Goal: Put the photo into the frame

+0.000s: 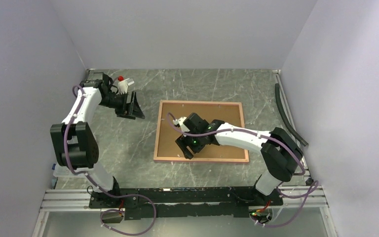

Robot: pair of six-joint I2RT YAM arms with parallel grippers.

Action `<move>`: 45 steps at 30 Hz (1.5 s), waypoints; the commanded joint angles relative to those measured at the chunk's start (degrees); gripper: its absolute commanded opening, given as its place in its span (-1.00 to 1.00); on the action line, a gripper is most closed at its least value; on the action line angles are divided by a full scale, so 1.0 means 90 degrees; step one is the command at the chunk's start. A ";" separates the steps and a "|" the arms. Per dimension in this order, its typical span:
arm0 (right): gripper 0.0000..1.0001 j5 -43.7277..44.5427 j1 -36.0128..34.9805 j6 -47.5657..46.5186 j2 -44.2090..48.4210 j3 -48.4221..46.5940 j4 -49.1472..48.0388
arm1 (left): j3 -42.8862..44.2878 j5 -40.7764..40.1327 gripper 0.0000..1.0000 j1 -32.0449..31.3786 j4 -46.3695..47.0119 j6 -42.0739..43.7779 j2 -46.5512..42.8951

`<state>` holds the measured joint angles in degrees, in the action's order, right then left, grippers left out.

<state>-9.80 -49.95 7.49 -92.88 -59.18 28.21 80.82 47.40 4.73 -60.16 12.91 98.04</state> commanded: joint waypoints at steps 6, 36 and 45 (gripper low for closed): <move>0.23 0.1464 -0.0813 -0.0064 -0.0012 0.0123 -0.0382 | 0.0072 0.0008 0.67 0.0105 -0.0888 0.0732 -0.1275; -0.58 0.2198 -0.1437 0.0212 -0.0484 0.0281 -0.0986 | -0.2236 0.0032 0.88 0.0149 0.0573 0.3353 -0.4485; -0.75 0.1331 -0.1444 0.0208 -0.0690 -0.1392 -0.0391 | -0.3660 -0.0215 0.88 -0.0271 0.0629 0.6970 -0.5899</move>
<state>5.93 -62.83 7.62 -100.18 -62.52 24.34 52.47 45.65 3.99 -56.18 55.57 49.01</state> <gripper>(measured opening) 0.333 0.941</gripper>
